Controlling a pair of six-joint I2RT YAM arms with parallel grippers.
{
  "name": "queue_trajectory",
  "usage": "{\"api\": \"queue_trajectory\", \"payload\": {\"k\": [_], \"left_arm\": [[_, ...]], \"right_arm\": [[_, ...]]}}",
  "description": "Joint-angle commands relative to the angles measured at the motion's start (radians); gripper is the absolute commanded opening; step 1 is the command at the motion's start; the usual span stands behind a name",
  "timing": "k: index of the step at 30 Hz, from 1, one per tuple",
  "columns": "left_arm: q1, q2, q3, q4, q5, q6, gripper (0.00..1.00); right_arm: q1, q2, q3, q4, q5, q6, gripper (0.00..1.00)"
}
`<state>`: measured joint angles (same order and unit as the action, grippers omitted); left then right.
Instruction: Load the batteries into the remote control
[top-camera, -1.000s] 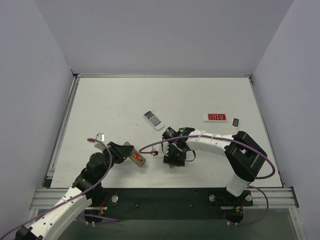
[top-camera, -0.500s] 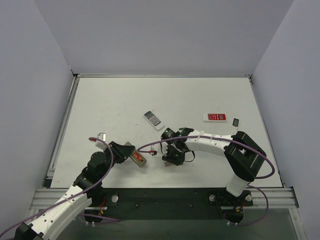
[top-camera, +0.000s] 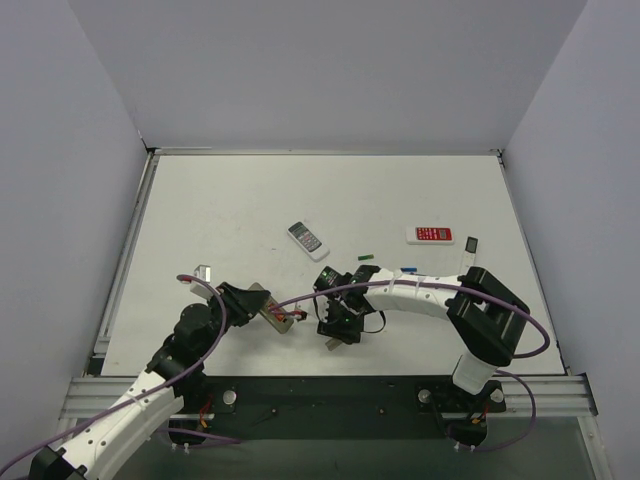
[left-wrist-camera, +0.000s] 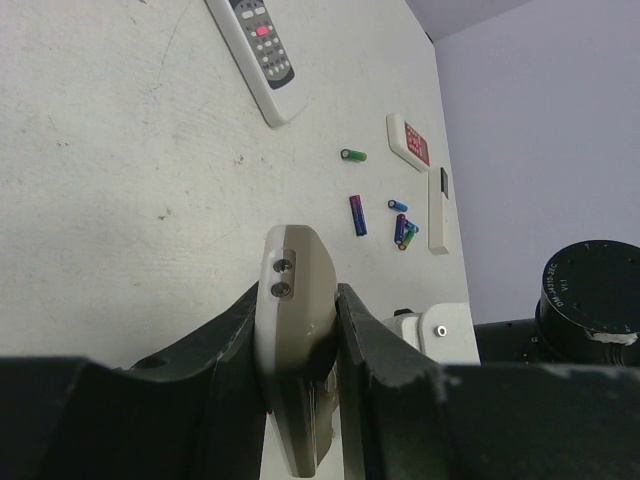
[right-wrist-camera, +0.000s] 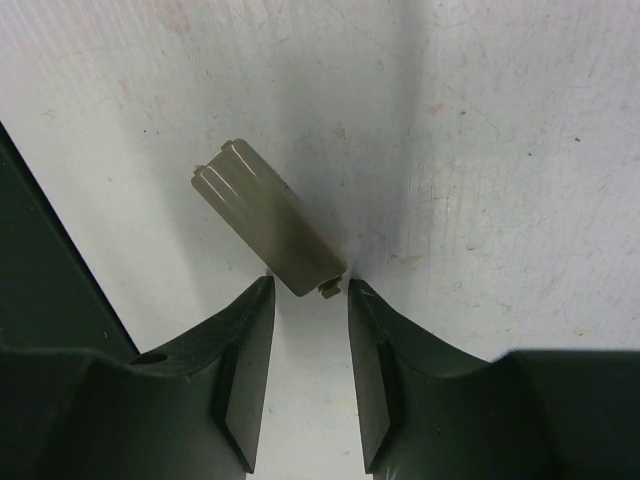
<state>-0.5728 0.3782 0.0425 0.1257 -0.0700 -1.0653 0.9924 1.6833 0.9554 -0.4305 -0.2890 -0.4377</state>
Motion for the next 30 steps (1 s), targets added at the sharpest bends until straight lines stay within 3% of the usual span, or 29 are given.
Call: {"api": "queue_trajectory", "payload": {"k": [1,19,24,26,30], "left_arm": [[0.007,-0.027,0.023,0.054,0.006,-0.004,0.00],[0.007,-0.051,0.022,0.032,-0.001,0.001,0.00],[0.007,-0.051,0.020,0.032,-0.001,0.001,0.00],[0.007,-0.050,0.020,0.035,0.001,0.001,0.00],[0.007,-0.039,0.017,0.051,0.006,-0.001,0.00]], "right_arm": [[0.003,0.039,-0.014,-0.010,0.017,-0.044,0.32],[0.040,0.065,0.037,-0.007,0.010,-0.167,0.37],[0.040,0.073,0.045,-0.042,-0.009,-0.164,0.27],[0.040,0.064,0.039,-0.053,-0.016,-0.157,0.16],[0.034,0.042,0.034,-0.059,-0.036,-0.095,0.05]]}}
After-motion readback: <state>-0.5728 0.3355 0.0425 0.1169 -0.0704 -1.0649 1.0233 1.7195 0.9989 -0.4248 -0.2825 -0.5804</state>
